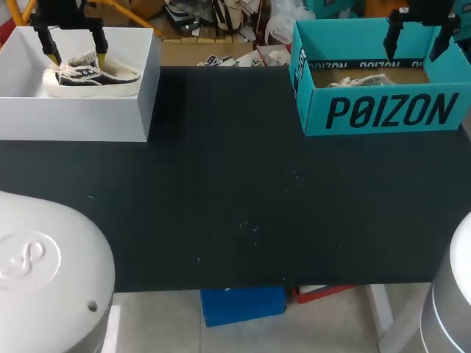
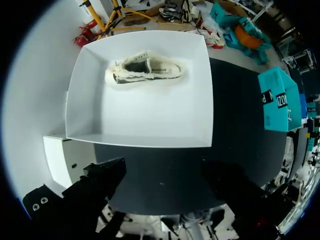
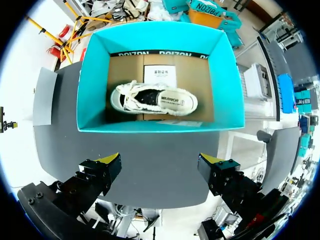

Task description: Take the shoe out of the shoebox, open the shoe tongue, remove and reinsert the insole, then place the shoe into the shoebox

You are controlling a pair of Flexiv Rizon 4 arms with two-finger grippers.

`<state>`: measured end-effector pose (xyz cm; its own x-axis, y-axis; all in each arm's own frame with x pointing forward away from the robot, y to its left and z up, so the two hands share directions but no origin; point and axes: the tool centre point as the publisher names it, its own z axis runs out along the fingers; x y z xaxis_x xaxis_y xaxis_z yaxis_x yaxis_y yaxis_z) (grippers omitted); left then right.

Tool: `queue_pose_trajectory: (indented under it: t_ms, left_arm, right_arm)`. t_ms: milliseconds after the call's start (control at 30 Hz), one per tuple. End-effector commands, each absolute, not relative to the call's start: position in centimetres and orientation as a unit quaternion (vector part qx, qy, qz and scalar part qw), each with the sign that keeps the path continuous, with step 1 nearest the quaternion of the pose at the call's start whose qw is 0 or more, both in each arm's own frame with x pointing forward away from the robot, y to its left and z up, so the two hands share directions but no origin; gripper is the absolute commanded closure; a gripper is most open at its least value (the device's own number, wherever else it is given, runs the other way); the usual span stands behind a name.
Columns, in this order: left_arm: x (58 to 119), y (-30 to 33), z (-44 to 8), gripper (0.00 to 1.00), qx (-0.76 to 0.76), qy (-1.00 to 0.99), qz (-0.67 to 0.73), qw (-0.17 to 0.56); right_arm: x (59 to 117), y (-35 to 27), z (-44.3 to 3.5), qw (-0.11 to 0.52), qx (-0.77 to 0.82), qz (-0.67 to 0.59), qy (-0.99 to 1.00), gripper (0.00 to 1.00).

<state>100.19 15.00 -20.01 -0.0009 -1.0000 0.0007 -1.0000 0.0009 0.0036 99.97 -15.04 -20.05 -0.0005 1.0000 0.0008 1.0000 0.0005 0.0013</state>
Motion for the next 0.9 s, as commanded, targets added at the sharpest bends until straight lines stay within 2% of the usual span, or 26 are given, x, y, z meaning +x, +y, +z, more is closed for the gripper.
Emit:
queue_pose_trajectory:
  t_ms: [33,233,333,800,900]
  left_arm:
    - [100.6,15.4,-20.1,0.00,0.671,-0.741,0.003,-0.016]
    - [102.3,17.6,-19.9,0.00,0.404,-0.912,0.036,-0.058]
    - [102.3,19.1,-19.6,0.00,0.215,-0.974,0.025,-0.064]
    - [102.3,19.1,-19.6,0.00,0.215,-0.974,0.025,-0.064]
    - [103.1,20.3,-20.1,0.00,0.118,-0.988,0.035,-0.097]
  right_arm:
    - [100.0,-15.0,-20.1,0.000,0.707,0.001,0.707,0.00]
    - [100.0,-15.0,-20.1,0.000,0.707,0.001,0.707,0.00]
    - [100.0,-15.0,-20.1,0.000,0.707,0.001,0.707,0.00]
    - [100.0,-15.0,-20.1,0.000,0.707,0.001,0.707,0.00]
    - [100.0,-15.0,-20.1,0.000,0.707,0.001,0.707,0.00]
